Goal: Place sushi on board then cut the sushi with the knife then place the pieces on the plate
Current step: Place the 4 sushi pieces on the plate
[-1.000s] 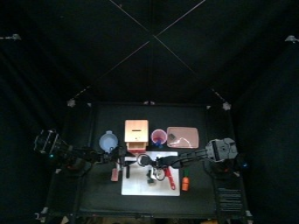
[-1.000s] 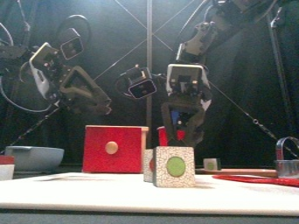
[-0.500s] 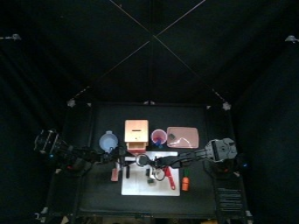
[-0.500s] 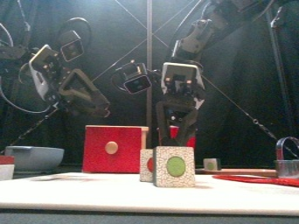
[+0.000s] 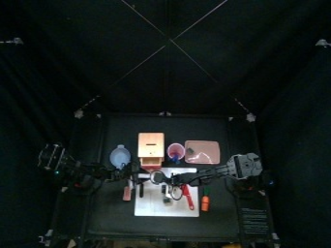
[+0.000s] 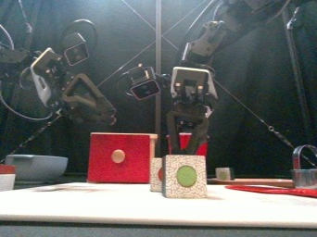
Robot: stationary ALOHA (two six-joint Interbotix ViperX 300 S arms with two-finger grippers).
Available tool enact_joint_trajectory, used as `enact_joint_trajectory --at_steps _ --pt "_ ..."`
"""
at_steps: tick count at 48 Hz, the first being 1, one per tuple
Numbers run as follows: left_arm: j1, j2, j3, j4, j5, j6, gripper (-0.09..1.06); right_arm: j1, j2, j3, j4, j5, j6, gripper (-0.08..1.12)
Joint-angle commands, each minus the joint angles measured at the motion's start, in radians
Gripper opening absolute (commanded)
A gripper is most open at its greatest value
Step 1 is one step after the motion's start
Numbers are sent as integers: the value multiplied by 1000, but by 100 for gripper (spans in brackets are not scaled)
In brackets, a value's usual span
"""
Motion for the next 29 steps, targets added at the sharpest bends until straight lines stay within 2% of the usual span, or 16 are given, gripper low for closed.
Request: enact_joint_trajectory --at_steps 1,11,29 --pt "-2 -3 -11 -2 -5 0 76 3 -37 -17 -6 6 2 58" --pt "-2 -2 -12 0 -5 2 76 3 -87 -14 -52 34 21 58" --pt "-2 0 -15 0 -5 2 76 21 -186 5 -290 167 176 58"
